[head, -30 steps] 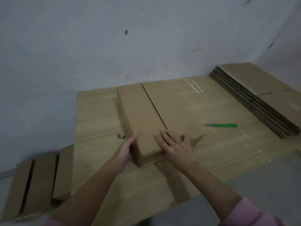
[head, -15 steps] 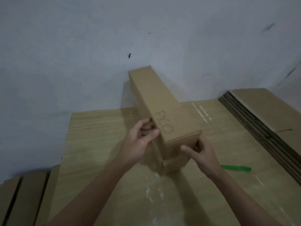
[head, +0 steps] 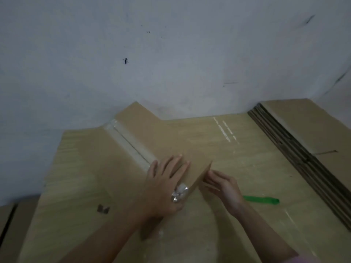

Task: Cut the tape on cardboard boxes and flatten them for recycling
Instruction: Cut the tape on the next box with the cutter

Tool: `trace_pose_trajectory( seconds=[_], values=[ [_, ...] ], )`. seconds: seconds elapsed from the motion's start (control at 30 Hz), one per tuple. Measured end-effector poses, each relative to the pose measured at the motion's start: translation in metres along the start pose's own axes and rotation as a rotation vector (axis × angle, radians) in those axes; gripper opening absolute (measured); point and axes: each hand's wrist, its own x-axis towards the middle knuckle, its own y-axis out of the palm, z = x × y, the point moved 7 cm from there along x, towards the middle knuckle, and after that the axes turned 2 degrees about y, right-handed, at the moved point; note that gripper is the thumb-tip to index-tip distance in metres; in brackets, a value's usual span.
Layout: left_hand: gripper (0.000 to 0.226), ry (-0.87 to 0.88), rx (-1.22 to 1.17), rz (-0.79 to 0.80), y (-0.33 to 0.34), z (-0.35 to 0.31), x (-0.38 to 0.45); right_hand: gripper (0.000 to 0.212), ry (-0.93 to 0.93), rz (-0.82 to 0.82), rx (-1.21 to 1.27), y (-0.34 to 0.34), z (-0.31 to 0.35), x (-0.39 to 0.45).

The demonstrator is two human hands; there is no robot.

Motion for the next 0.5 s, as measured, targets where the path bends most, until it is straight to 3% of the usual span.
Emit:
trace_pose_trajectory(
  seconds=[0.1,0.17,0.27,0.33,0.43,0.5],
  values=[
    [0.08,-0.034,0.032,0.045,0.026,-0.002,0.008,0.046,-0.347,-0.144,-0.946,-0.046,0.012,0.005],
    [0.077,-0.045,0.028,0.036,0.033,-0.003,0.013,0.056,-0.379,-0.138,-1.312,-0.074,0.006,0.009],
    [0.079,-0.061,0.043,0.039,0.038,-0.005,0.017,0.047,-0.206,-0.109,-1.495,-0.118,-0.009,0.015],
    [0.082,-0.074,0.066,0.039,0.043,-0.009,0.018,0.042,-0.204,-0.024,-1.515,-0.132,-0.016,0.02],
    [0.082,-0.119,0.074,0.043,0.049,-0.031,0.024,0.041,-0.278,-0.033,-1.375,-0.144,-0.008,0.027],
    [0.08,-0.151,0.066,0.07,0.054,-0.055,0.031,0.036,-0.332,-0.189,-1.193,-0.155,0.011,0.031]
  ],
)
